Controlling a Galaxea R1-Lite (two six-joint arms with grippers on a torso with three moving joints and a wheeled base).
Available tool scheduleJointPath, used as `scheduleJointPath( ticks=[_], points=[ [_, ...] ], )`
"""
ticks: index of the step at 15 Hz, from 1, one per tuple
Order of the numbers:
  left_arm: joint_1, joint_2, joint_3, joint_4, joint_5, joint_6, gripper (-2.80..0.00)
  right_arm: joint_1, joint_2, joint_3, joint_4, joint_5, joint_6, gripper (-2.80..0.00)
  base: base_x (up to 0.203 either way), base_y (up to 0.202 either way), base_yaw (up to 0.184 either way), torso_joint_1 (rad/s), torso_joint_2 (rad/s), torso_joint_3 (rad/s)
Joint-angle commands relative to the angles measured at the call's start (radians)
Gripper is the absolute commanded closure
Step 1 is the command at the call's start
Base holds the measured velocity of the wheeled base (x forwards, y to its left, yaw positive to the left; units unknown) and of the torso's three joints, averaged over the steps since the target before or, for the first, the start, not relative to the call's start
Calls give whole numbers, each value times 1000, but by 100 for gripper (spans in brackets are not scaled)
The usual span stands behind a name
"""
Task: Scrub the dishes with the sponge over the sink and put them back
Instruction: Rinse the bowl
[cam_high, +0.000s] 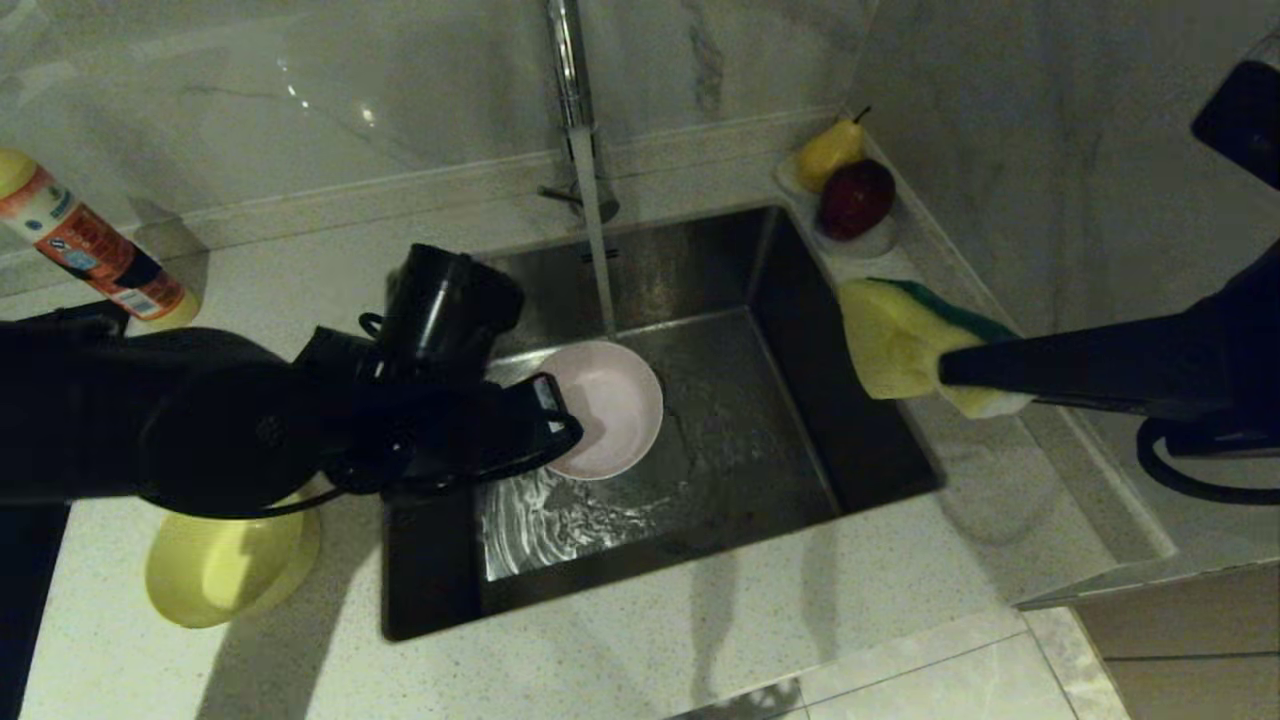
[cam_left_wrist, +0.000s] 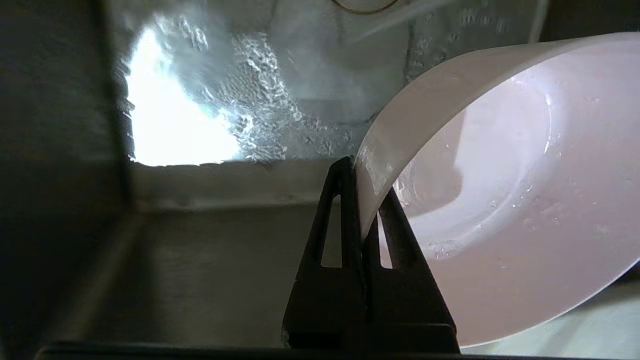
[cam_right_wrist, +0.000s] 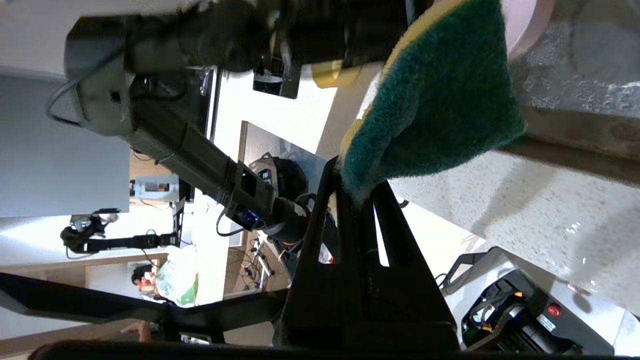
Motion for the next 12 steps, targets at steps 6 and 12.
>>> scheduleJointPath(
  ticks=[6, 12],
  points=[
    [121, 142, -227, 106, -132, -98, 0, -25, -3, 66, -44, 60, 6, 0, 0, 0, 0, 0, 0, 0],
    [122, 203, -320, 114, -168, -105, 0, -26, -11, 79, -47, 63, 8, 0, 0, 0, 0, 0, 0, 0]
  ],
)
